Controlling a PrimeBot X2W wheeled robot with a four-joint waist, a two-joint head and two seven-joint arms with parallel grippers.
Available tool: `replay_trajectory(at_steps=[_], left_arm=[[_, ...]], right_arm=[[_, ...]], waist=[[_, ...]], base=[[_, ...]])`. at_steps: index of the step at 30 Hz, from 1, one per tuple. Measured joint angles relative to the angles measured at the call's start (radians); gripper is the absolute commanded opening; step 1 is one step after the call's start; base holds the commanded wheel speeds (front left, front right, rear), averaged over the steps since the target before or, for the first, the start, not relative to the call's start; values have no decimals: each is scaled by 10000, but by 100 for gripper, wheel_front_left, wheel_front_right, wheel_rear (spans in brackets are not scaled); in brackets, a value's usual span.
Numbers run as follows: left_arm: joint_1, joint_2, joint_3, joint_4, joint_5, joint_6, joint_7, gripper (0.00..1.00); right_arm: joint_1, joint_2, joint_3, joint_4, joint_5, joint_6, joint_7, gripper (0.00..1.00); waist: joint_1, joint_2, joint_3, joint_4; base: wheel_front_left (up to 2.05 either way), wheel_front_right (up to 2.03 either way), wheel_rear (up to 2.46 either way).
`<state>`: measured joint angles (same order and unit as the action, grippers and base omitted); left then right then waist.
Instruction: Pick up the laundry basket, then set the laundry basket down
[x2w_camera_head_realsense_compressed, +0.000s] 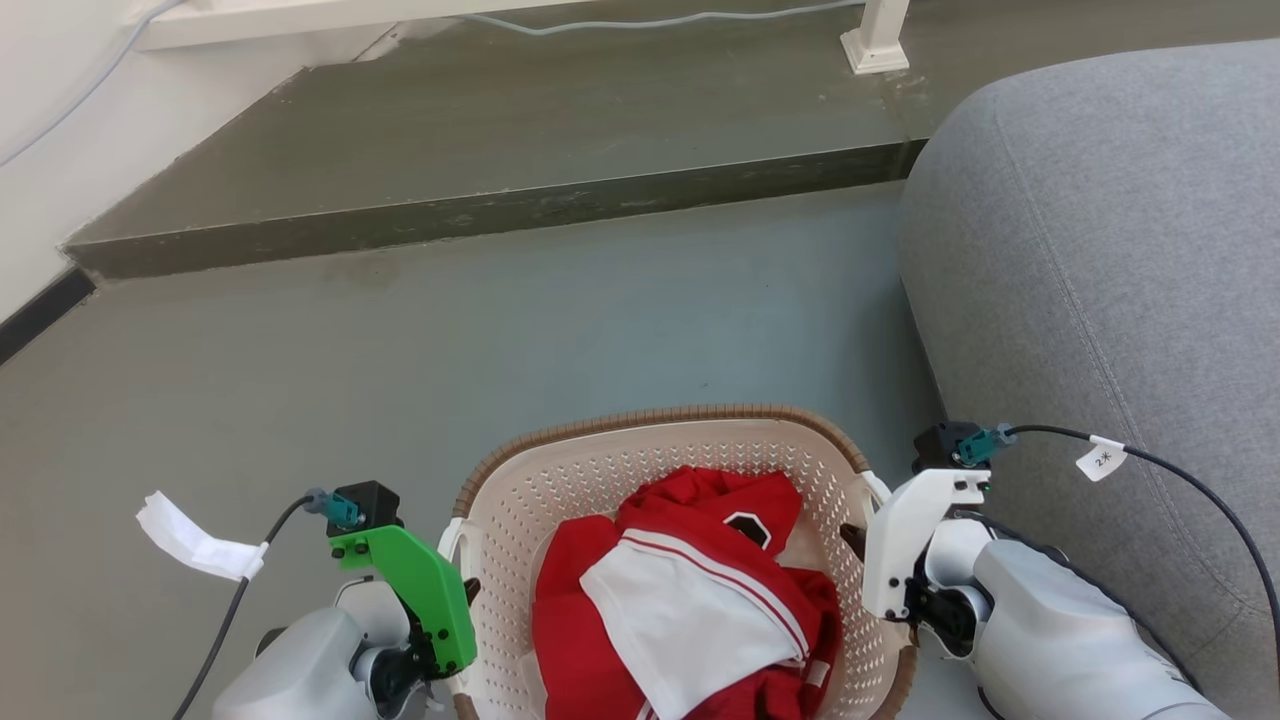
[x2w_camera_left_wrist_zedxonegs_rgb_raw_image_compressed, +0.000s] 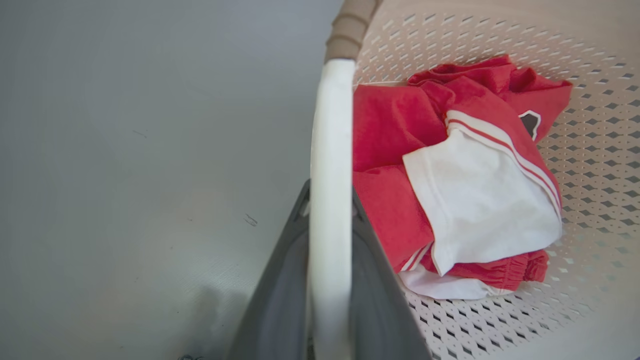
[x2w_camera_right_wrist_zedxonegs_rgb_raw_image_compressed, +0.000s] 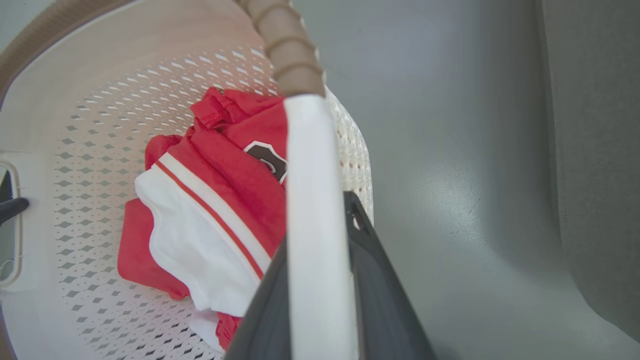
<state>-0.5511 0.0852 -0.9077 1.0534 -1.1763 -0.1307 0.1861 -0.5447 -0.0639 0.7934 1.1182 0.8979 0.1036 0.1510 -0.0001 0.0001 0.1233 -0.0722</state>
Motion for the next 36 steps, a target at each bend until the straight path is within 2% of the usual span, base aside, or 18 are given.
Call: replay_trajectory(at_steps=[36], left_arm=[[-2, 19, -282, 38, -186, 2, 63, 0]], right_arm=[[-60, -10, 600, 150, 389, -2, -17, 0]], waist=[[0, 0, 23, 13]], base=[[0, 0, 0]])
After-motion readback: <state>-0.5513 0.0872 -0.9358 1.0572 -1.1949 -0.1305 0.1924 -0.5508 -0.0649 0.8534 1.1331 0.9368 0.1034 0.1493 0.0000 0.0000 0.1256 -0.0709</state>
